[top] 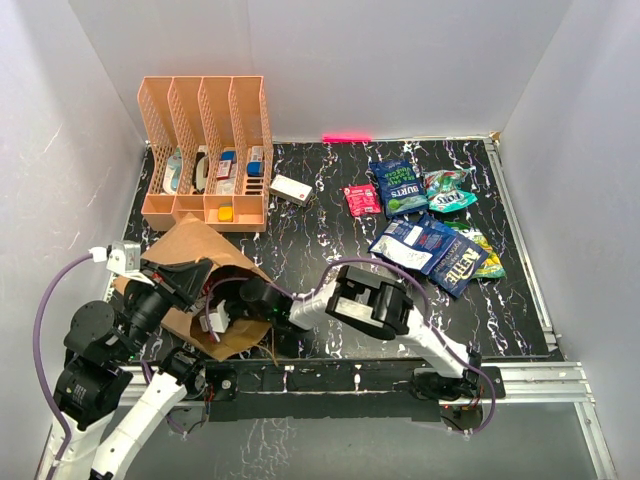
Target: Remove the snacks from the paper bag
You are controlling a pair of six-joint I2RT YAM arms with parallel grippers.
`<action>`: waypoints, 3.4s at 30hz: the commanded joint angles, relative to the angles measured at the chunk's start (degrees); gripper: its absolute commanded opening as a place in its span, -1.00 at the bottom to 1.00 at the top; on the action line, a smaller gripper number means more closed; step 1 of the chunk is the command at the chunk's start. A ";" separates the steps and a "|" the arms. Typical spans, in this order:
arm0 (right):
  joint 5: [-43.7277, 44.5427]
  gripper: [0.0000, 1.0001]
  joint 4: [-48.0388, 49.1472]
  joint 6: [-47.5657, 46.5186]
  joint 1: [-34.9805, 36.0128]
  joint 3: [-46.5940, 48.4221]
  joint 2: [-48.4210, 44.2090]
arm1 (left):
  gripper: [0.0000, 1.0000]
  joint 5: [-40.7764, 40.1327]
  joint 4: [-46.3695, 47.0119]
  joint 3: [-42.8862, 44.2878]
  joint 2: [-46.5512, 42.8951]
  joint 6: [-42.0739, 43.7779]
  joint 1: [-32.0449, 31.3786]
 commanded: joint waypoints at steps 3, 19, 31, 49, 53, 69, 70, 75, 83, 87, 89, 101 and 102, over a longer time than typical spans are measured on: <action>2.88 -0.84 5.90 8.92 0.33 -11.09 -13.33 | -1.00 -2.54 1.05 0.31 -0.40 -0.20 -0.19; -2.69 -0.84 8.29 43.23 0.79 -35.56 -39.23 | -1.00 -2.73 6.06 -1.25 4.77 -1.13 -0.14; 2.49 -0.84 -11.39 59.90 0.79 -35.74 -57.52 | -1.00 -6.53 5.04 -0.01 9.49 -2.74 -0.20; 16.42 -0.84 -31.49 62.38 0.70 -40.85 -87.87 | -1.00 -8.25 4.62 -0.46 9.59 -3.86 -0.19; 34.41 -0.84 -34.16 69.55 0.68 -38.37 -84.44 | -1.00 -9.02 3.77 -0.08 8.74 -3.04 -0.20; 53.60 -0.84 -54.14 82.48 -25.78 -24.81 -75.47 | -1.00 -9.45 3.68 -1.95 7.29 -2.33 -0.16; 51.19 -0.84 -54.14 83.13 -29.00 -23.76 -73.97 | -1.00 -9.30 3.68 -2.09 7.17 -2.43 -0.20; 39.47 -0.84 -54.27 87.17 -44.21 -18.12 -65.96 | -1.00 -9.19 3.24 -1.97 6.02 -2.37 -0.16; 21.65 -0.84 -53.70 85.83 -47.85 -10.27 -57.40 | -1.00 -10.83 2.12 -1.97 4.22 -1.72 -0.20; 7.40 -0.84 -53.93 88.48 -47.68 -11.86 -57.52 | -1.00 -10.92 2.15 -1.98 4.34 -1.54 -0.20; 1.92 -0.84 -55.86 89.53 -47.44 -12.62 -57.96 | -1.00 -10.75 2.11 -1.93 4.54 -1.54 -0.20; -12.00 -0.83 -49.80 98.84 -46.84 -27.53 -61.76 | -1.00 -8.89 3.09 -1.13 6.80 -2.15 -0.20; -11.13 -0.83 -49.32 99.53 -46.91 -28.35 -61.80 | -1.00 -8.66 2.95 -1.06 6.85 -2.56 -0.20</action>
